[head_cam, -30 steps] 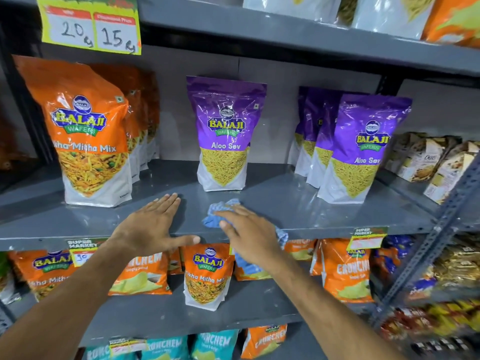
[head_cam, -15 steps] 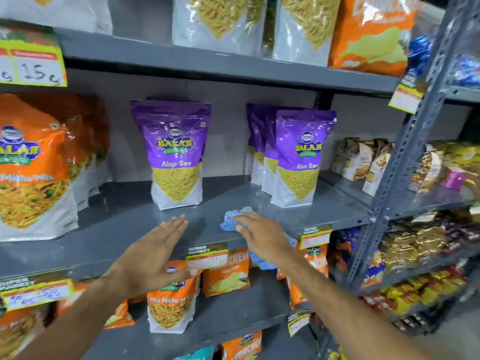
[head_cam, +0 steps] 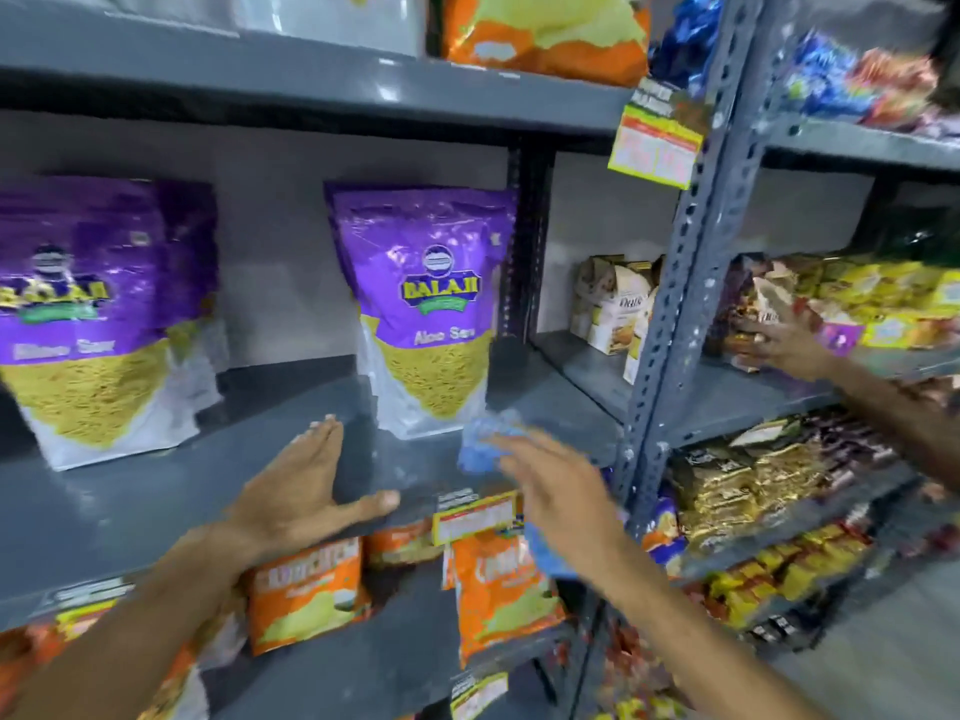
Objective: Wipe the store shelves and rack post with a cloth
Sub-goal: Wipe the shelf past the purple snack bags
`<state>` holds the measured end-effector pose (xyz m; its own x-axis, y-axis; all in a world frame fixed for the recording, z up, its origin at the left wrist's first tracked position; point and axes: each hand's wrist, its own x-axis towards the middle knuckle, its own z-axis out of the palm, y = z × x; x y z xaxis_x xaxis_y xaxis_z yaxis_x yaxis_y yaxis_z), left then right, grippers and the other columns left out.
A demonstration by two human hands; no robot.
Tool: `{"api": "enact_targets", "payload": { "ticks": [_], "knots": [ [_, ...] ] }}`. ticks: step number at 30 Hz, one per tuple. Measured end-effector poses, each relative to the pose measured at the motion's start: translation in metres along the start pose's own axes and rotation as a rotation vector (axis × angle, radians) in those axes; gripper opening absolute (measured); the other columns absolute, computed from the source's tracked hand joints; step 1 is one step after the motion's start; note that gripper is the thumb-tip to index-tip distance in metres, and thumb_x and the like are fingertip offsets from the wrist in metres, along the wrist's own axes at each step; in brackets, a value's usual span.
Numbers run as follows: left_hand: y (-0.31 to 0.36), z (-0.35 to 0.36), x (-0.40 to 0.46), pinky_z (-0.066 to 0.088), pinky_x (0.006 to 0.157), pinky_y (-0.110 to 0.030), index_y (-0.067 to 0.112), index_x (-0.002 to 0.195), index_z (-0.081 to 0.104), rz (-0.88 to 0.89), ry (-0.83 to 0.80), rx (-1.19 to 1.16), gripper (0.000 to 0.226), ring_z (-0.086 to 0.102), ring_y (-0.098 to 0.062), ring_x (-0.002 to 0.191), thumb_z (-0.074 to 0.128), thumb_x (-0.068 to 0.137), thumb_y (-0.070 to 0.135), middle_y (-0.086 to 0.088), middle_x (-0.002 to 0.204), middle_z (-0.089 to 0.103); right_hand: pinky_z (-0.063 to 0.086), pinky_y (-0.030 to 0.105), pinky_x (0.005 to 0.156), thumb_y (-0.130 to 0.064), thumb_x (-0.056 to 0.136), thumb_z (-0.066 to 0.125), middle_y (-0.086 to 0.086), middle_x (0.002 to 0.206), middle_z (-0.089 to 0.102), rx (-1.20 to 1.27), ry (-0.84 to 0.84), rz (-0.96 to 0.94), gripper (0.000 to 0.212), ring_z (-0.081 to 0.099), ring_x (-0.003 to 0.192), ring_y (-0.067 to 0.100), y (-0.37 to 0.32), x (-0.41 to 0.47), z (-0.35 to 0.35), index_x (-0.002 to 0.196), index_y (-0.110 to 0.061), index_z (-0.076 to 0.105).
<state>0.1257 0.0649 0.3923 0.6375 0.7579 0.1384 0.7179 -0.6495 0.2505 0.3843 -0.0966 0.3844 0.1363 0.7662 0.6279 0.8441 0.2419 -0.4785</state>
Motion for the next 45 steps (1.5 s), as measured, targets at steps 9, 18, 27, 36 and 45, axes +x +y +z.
{"api": "enact_targets", "payload": {
  "ticks": [9,18,27,36,45],
  "knots": [
    [-0.008,0.017,0.008,-0.009,0.127,-0.023,0.017,0.163,-0.016,-0.039,-0.06,0.176,0.147,-0.016,-0.007,0.158,0.02,0.057,0.112,0.005,0.171,-0.021,0.049,0.04,0.085,-0.019,0.101,0.05,0.017,0.125,0.068,-0.211,-0.045,0.449,0.03,0.062,0.117,0.039,0.12,0.187,0.009,0.127,-0.018,0.064],
    [-0.007,0.018,0.01,-0.023,0.116,-0.011,0.023,0.162,-0.018,-0.064,-0.047,0.167,0.142,-0.026,-0.002,0.154,0.029,0.061,0.111,0.01,0.169,-0.025,0.049,0.039,0.095,-0.024,0.103,0.042,0.013,0.132,0.068,-0.362,-0.402,0.27,0.033,0.065,0.119,0.036,0.214,0.271,0.077,0.126,-0.028,0.065],
    [-0.007,0.018,0.009,-0.013,0.126,-0.022,0.021,0.163,-0.018,-0.059,-0.083,0.167,0.142,-0.023,-0.002,0.155,0.023,0.06,0.111,0.009,0.17,-0.026,0.039,0.027,0.108,-0.033,0.097,0.044,-0.011,0.145,0.059,-0.262,-0.427,0.273,0.04,0.054,0.135,0.017,0.227,0.265,0.081,0.13,-0.051,0.06],
    [-0.004,0.015,0.007,-0.003,0.13,-0.03,0.015,0.165,-0.01,-0.056,-0.088,0.149,0.146,-0.007,-0.012,0.161,0.022,0.06,0.111,0.0,0.175,-0.012,0.047,0.038,0.108,-0.02,0.093,0.046,0.006,0.141,0.062,-0.201,-0.425,0.384,0.049,0.058,0.128,0.03,0.145,0.177,0.039,0.132,-0.045,0.061],
    [-0.001,0.012,0.004,0.006,0.132,-0.034,0.015,0.166,-0.004,-0.065,-0.085,0.114,0.147,0.0,-0.016,0.162,0.026,0.059,0.111,-0.001,0.176,-0.005,0.043,0.037,0.108,-0.016,0.095,0.044,-0.004,0.154,0.05,-0.312,-0.353,0.384,0.056,0.053,0.133,0.028,0.073,0.083,-0.003,0.139,-0.048,0.054]
  ]
}}
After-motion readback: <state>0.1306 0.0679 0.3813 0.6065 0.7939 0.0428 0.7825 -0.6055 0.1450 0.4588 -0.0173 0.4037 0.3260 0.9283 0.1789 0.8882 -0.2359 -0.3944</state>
